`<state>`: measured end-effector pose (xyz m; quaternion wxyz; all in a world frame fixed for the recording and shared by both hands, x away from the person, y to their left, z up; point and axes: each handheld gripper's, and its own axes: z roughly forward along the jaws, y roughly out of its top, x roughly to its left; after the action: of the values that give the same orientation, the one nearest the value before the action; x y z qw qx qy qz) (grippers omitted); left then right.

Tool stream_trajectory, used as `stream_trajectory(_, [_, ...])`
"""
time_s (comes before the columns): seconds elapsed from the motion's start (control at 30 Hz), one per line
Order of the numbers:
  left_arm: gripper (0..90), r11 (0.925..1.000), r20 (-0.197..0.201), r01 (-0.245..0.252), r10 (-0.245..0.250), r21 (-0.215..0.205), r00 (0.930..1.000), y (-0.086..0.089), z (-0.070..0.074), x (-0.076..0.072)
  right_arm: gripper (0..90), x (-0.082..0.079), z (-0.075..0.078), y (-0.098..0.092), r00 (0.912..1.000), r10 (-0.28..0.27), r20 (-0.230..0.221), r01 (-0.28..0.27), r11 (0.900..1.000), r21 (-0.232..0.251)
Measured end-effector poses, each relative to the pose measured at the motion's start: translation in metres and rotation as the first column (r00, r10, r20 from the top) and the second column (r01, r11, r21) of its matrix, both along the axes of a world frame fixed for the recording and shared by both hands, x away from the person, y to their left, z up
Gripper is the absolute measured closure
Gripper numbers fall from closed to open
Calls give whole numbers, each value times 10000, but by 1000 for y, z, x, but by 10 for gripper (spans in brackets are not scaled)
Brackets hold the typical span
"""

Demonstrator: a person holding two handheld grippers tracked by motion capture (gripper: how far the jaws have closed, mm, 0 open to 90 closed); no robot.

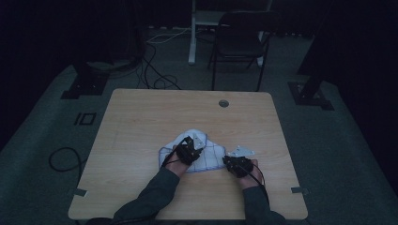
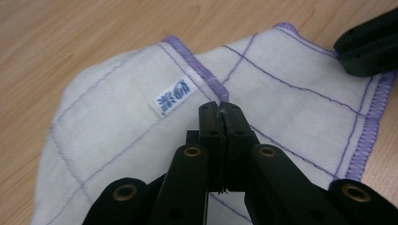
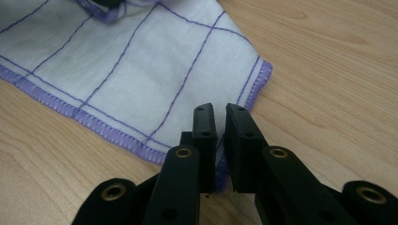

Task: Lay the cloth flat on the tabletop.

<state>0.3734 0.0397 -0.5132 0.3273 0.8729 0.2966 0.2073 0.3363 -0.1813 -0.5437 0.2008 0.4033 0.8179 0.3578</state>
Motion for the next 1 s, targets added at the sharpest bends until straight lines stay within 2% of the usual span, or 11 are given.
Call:
stream_trajectory(0.07, [893,9997,-13,-116,116,-232,9999,3,4,2,834,0,0,0,10000,13,-7,-13,10000,7])
stream_trajectory(0.3, [894,9986,239,-365,374,-372,9990,14,18,7,833,1,0,-1,10000,46,-58,-45,10000,72])
stream_trajectory(0.47, [894,9954,340,-750,771,-591,9964,29,29,15,833,1,0,-2,9999,67,-109,-65,9999,110])
stream_trajectory(0.73, [895,9881,567,-1313,1361,-806,9891,53,45,26,832,1,0,-3,9998,77,-185,-74,9998,186])
stream_trajectory(1.0, [895,9790,618,-1869,1921,-810,9794,77,53,37,832,1,0,-4,9997,104,-208,-99,9997,218])
